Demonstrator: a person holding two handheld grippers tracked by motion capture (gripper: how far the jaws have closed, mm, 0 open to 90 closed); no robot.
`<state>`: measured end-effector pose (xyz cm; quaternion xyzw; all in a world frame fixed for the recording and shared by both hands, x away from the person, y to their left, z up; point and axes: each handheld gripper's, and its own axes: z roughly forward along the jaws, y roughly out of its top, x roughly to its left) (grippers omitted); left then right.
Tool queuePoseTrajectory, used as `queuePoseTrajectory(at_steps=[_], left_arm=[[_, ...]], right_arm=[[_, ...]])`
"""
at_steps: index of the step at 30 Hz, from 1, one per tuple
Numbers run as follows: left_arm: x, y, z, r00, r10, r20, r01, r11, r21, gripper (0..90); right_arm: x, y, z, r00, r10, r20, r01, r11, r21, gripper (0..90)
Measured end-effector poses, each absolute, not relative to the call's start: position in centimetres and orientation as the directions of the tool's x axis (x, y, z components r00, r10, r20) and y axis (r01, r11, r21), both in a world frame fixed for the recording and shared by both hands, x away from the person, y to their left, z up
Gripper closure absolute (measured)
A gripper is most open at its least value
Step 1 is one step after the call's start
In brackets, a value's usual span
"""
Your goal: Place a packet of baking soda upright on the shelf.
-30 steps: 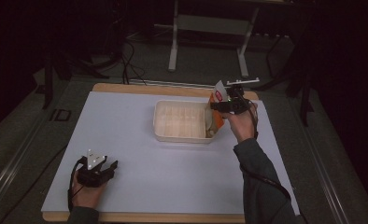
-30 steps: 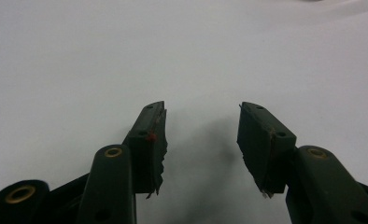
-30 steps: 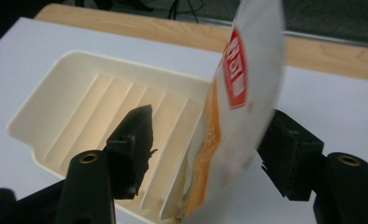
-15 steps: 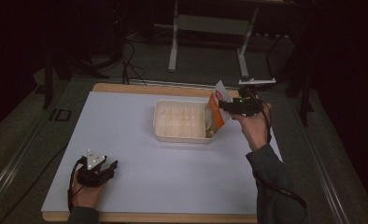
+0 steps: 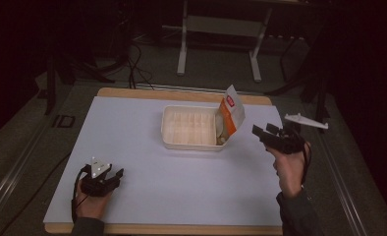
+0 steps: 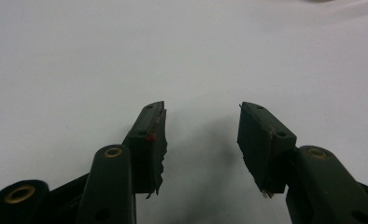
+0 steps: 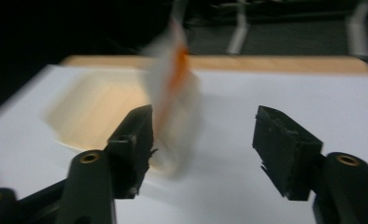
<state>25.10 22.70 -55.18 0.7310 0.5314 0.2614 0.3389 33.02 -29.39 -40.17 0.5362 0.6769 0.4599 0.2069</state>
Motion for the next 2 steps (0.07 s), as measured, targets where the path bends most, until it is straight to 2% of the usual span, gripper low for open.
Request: queuePoseTrajectory(at_steps=[2], left_arm=[[25.11,22.71,-55.16,0.3,0.954,0.023,0.6,-0.207,0.773,51.4]], right_arm=[[32.67,-29.96,-42.72,-0.302,0.939,0.163,0.561,0.037,0.827,39.5]])
